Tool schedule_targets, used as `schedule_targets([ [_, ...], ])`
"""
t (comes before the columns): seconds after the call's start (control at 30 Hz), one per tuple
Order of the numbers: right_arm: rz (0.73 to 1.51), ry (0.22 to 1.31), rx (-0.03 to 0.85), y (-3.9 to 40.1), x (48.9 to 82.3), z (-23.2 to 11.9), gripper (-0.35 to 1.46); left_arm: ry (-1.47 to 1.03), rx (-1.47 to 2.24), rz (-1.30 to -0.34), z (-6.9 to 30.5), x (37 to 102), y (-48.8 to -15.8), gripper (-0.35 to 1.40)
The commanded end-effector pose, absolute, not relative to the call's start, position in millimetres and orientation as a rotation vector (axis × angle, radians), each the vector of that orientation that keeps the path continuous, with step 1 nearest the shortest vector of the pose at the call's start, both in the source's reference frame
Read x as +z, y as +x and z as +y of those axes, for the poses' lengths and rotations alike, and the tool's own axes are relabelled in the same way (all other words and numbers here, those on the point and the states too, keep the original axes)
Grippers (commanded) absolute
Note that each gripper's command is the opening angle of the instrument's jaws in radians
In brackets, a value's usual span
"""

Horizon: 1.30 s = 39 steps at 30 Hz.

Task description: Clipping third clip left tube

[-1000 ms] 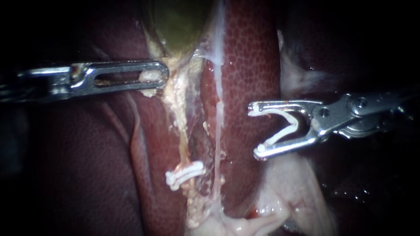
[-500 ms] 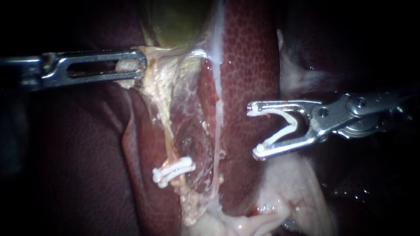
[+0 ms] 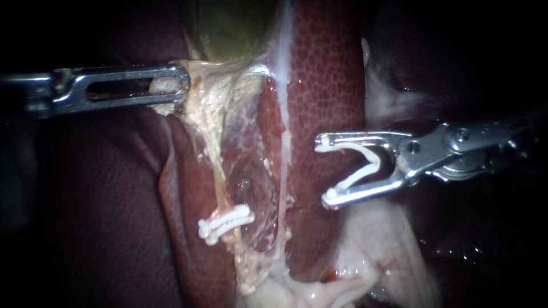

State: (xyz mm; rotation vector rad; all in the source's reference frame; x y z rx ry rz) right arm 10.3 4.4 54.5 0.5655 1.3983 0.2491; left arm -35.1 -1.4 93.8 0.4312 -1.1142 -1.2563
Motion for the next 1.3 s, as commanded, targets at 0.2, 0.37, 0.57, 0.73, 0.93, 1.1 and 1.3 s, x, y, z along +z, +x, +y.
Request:
schedule_targets([
  [0.2, 1.409, 0.572, 0.249, 12.5, 56.9, 3.5, 0.60, 0.430, -1.256, -1.114, -1.5, 93.8, -35.1, -0.20],
  [0.37, 1.406, 0.584, 0.260, 14.6, 58.8, 2.8, 0.60, 0.429, -1.257, -1.114, -1.6, 93.9, -35.1, -0.20],
  [0.57, 1.402, 0.606, 0.270, 17.2, 60.6, 2.1, 0.60, 0.428, -1.257, -1.114, -1.6, 93.9, -35.3, -0.20],
  [0.73, 1.403, 0.620, 0.272, 19.3, 61.7, 1.3, 0.60, 0.427, -1.258, -1.114, -1.7, 93.8, -35.4, -0.20],
  [0.93, 1.402, 0.634, 0.270, 21.6, 62.5, 1.1, 0.60, 0.426, -1.258, -1.114, -1.8, 93.7, -35.4, -0.20],
  [1.1, 1.402, 0.650, 0.269, 23.0, 62.8, 1.0, 0.60, 0.426, -1.258, -1.114, -1.8, 93.7, -35.4, -0.20],
  [1.3, 1.407, 0.692, 0.265, 24.2, 63.1, 0.8, 0.60, 0.425, -1.258, -1.114, -1.8, 93.7, -35.5, -0.20],
])
